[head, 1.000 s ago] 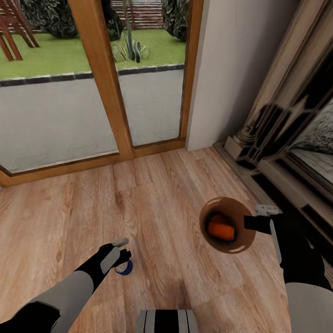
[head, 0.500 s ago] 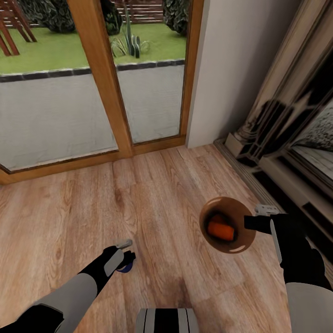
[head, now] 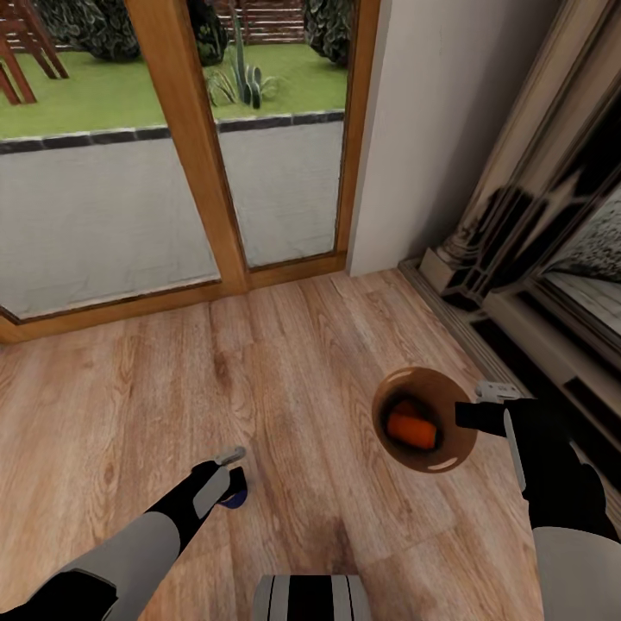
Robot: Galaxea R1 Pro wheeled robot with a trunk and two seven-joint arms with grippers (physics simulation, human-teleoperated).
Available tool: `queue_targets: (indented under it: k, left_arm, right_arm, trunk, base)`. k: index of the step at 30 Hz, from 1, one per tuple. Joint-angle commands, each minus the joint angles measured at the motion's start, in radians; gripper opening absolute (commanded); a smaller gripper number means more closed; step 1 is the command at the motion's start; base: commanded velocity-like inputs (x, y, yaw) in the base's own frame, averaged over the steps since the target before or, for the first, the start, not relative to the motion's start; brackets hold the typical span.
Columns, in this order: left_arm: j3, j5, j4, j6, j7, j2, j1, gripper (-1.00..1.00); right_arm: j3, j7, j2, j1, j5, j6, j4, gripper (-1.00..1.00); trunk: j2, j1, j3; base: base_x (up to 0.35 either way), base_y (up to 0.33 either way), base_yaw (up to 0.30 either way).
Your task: Put the three can of soda from the living room inside the tash can in the kitchen.
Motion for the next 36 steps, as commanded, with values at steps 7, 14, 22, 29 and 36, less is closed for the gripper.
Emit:
queue_targets:
  k: [7,14,22,29,36]
  left_arm:
    - [-0.038,-0.003,0.000,-0.014,0.001,-0.004,0.004,-1.00]
    - [-0.038,-0.003,-0.013,-0.020,0.000,-0.001,0.026,-1.00]
    - [-0.038,-0.002,-0.021,-0.037,-0.003,-0.002,0.029,-1.00]
    - [-0.039,0.000,-0.026,-0.064,-0.003,-0.004,0.030,-1.00]
    - [-0.037,-0.001,-0.518,0.094,0.094,0.003,0.171,-1.00]
  right_arm:
    - [0.000,0.006,0.000,-0.001,-0.018,0.002,0.004,-1.00]
    - [0.000,0.006,0.000,-0.004,-0.017,0.002,0.017,-1.00]
    - [0.002,0.006,-0.002,-0.007,-0.017,0.002,0.056,-1.00]
    - [0.002,0.006,-0.001,-0.008,-0.017,0.002,0.064,-1.00]
    - [-0.003,0.006,0.000,-0.017,-0.015,0.002,0.153,-1.00]
  trunk:
    - [0.000,0.000,0.004]
    - [0.002,-0.004,0.031]
    - [0.004,-0.007,0.062]
    - [0.005,-0.010,0.089]
    - [0.007,-0.014,0.116]
  base:
    - [0.000,0.000,0.000]
    - [0.000,0.000,0.000]
    - [0.000,0.000,0.000]
    - [0.000,0.000,0.000]
    - [0.000,0.000,0.000]
